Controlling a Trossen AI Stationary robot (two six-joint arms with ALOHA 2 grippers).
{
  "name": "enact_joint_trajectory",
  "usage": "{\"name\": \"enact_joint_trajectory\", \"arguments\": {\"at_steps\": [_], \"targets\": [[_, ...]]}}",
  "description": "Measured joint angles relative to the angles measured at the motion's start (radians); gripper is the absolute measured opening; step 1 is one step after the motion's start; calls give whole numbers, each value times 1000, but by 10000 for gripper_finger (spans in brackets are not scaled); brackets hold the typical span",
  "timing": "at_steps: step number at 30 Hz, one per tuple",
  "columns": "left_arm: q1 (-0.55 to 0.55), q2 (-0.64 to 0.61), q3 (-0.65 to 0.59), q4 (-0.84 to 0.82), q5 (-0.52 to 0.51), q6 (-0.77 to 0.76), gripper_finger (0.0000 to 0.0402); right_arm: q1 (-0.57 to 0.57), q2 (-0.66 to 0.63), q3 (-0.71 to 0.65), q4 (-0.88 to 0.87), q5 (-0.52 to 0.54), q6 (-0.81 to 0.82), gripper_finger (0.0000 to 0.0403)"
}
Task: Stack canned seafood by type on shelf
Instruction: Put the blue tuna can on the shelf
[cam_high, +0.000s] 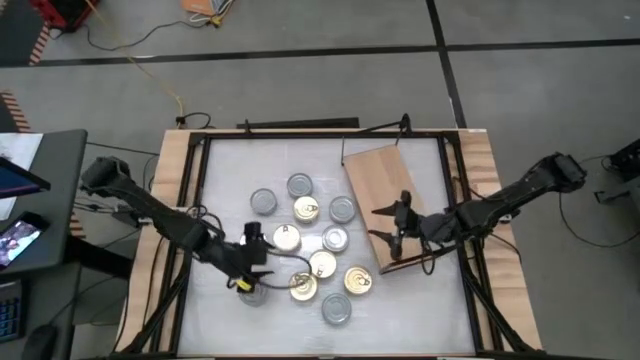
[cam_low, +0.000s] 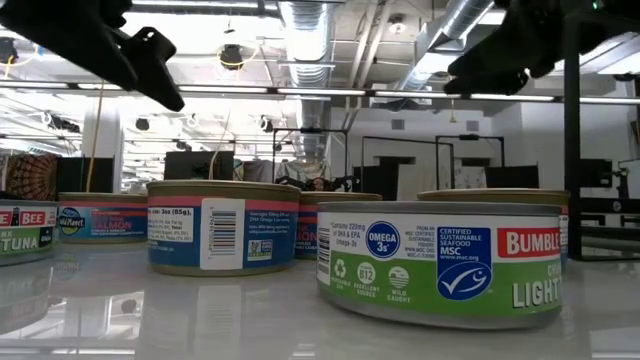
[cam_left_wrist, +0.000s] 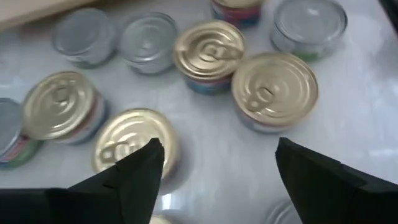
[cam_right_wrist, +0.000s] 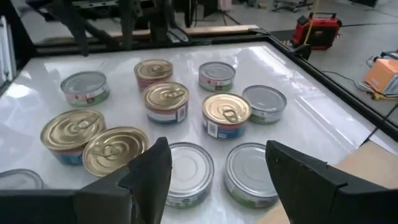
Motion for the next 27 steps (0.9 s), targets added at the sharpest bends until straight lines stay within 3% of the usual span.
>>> {"name": "enact_joint_trajectory", "arguments": {"at_steps": [11,19,23,27], "targets": [[-50,308,209,-18,57,138,252,3,94,107,-64,2,-4,283],[-53,459,329,-19,107,173,251,-5,99,147,-64,-107,-8,283],[-54,508,353,-14,125,182,251,-58,100,148,-10,-237,-31,283],[-72,510,358,1,129,181,251,-113,99,148,108,-440,-41,283]]}}
